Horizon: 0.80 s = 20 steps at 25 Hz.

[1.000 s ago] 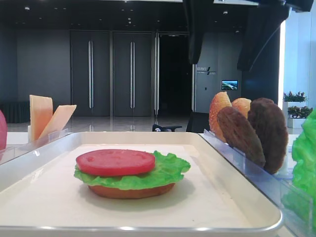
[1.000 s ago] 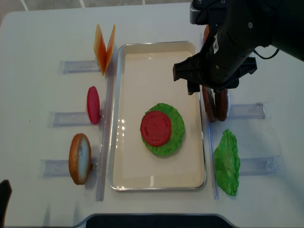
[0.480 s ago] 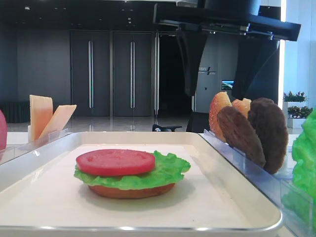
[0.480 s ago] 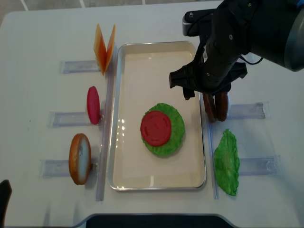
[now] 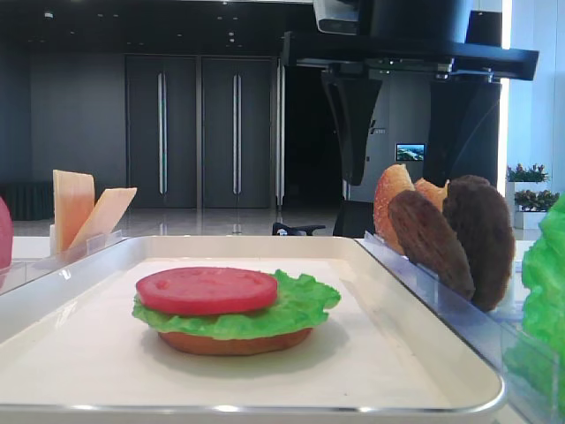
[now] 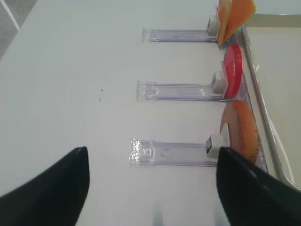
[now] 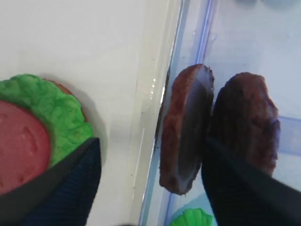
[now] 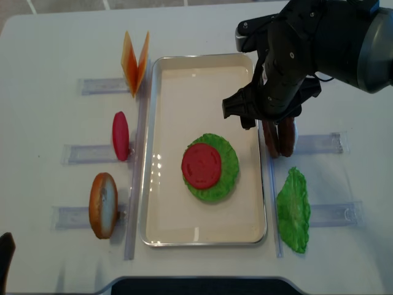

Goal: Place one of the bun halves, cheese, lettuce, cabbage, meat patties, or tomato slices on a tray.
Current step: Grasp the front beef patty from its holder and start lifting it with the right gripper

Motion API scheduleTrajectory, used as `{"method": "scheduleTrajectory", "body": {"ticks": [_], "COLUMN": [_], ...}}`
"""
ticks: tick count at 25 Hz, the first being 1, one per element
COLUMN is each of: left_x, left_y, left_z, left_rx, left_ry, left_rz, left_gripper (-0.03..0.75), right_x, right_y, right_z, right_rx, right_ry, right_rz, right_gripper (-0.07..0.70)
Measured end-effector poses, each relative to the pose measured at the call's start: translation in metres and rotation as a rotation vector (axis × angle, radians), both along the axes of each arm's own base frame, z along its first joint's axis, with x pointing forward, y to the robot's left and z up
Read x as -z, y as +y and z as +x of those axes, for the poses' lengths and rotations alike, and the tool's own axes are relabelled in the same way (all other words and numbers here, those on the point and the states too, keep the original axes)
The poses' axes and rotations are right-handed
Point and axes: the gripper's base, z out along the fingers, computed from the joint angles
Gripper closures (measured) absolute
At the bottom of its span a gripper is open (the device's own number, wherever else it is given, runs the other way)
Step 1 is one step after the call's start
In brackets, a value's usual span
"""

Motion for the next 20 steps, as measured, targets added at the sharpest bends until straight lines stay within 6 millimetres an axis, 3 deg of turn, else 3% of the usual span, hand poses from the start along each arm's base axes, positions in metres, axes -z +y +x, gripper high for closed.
{"method": "scheduleTrajectory", "body": {"ticks": [20], "left_x": [0.000], "left_y": [0.000], "left_z": [0.000], "left_rx": [0.000], "left_ry": [0.000], "left_rz": [0.000], "left_gripper": [0.072], "right_x": [0.023], "right_y": [0.000], "right_z": [0.008], "right_rx": [-0.024], "right_ry": [0.020], "right_rz": [-0.087], "right_gripper": [0.187]}}
